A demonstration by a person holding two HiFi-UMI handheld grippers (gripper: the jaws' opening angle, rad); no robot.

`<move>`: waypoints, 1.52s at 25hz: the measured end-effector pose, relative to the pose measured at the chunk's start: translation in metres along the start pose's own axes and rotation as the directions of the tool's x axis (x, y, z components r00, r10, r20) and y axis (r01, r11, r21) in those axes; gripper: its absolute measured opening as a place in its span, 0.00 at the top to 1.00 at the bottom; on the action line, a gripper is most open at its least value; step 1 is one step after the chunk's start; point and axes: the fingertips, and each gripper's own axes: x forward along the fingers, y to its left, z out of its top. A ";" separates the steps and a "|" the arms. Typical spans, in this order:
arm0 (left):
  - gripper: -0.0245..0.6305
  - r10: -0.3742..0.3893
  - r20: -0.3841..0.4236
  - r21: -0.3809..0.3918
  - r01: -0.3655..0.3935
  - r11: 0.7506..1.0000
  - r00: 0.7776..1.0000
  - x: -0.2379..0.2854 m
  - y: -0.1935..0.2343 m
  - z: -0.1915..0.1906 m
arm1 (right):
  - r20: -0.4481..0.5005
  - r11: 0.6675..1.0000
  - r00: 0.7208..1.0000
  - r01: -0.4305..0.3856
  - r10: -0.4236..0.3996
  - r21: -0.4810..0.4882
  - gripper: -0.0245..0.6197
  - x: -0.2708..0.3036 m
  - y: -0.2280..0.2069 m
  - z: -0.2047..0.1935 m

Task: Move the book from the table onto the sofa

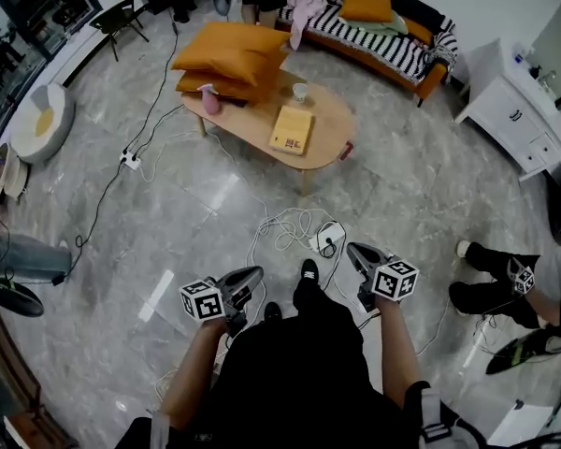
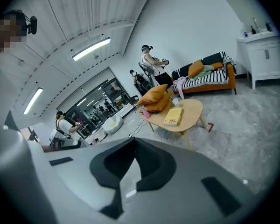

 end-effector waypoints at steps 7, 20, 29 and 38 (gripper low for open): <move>0.95 0.080 0.024 -0.022 -0.079 0.997 0.997 0.054 0.008 0.031 | -0.068 0.998 0.997 -0.051 0.048 -0.040 0.95 0.029 -0.043 0.045; 0.95 0.167 0.071 -0.089 -0.160 0.983 0.983 0.093 0.041 0.058 | -0.221 0.993 0.972 -0.102 0.086 -0.063 0.95 0.084 -0.082 0.062; 0.95 0.082 0.025 -0.155 -0.077 0.985 0.996 0.095 0.094 0.115 | -0.289 0.994 0.957 -0.069 0.041 -0.088 0.95 0.155 -0.076 0.083; 0.95 0.034 -0.084 -0.113 -0.043 0.993 0.996 0.094 0.158 0.195 | -0.258 0.997 0.966 -0.028 0.007 -0.076 0.95 0.229 -0.058 0.120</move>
